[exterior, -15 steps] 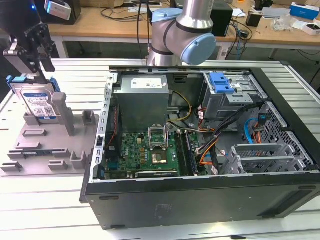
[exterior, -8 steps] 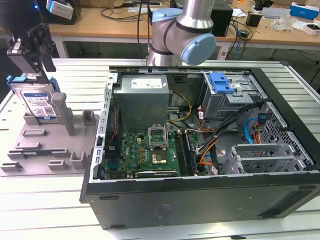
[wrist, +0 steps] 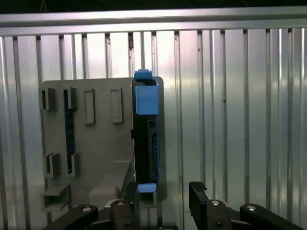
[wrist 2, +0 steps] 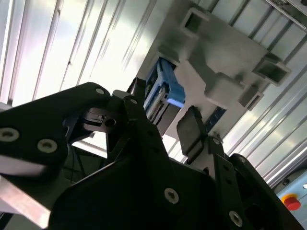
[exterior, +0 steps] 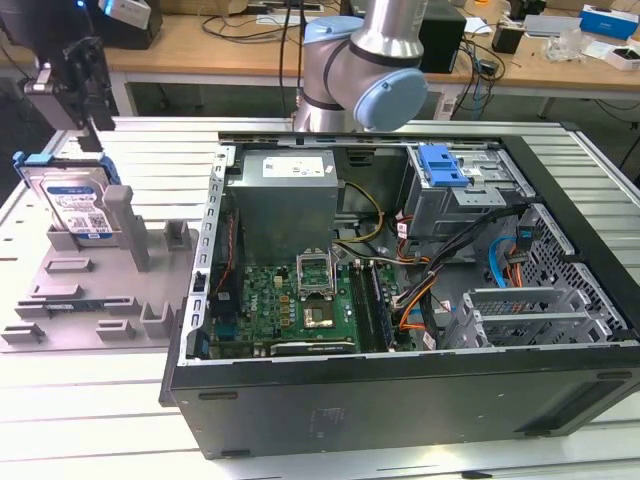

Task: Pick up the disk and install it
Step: 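Pick up the disk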

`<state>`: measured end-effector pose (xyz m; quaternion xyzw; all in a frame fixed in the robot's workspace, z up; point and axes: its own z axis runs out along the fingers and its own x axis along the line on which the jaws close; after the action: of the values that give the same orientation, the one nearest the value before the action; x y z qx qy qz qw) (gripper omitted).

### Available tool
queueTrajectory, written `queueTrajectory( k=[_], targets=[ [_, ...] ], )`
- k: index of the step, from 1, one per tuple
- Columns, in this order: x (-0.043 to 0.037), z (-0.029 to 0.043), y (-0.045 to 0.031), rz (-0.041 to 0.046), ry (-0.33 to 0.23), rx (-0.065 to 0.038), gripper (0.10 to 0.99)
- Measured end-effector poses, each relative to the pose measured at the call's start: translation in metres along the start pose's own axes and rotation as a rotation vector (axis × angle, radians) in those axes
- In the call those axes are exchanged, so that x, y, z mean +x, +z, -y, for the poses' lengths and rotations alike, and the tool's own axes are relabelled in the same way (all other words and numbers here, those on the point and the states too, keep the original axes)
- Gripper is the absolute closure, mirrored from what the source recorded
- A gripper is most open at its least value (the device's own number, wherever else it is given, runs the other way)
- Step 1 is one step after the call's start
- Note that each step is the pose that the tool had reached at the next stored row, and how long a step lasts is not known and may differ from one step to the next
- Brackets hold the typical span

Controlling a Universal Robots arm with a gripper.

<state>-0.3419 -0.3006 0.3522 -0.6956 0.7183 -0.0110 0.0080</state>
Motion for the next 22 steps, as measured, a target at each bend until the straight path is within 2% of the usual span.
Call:
queueTrajectory(
  k=[2, 5, 8, 11, 14, 22],
  targets=[
    [0.0003, -0.0091, 0.0002, 0.0, 0.0, -0.002, 0.545],
    [0.0005, -0.0162, 0.0003, -0.0004, -0.002, -0.007, 0.545],
    [0.0008, -0.027, 0.0009, -0.001, -0.005, -0.011, 0.545],
    [0.0015, -0.0422, 0.0033, -0.0008, -0.008, -0.011, 0.545],
    [0.0029, -0.0476, 0.0047, -0.0009, -0.014, -0.012, 0.545],
    [0.0106, -0.0523, 0.0082, -0.0007, -0.033, -0.014, 0.545]
  ],
)
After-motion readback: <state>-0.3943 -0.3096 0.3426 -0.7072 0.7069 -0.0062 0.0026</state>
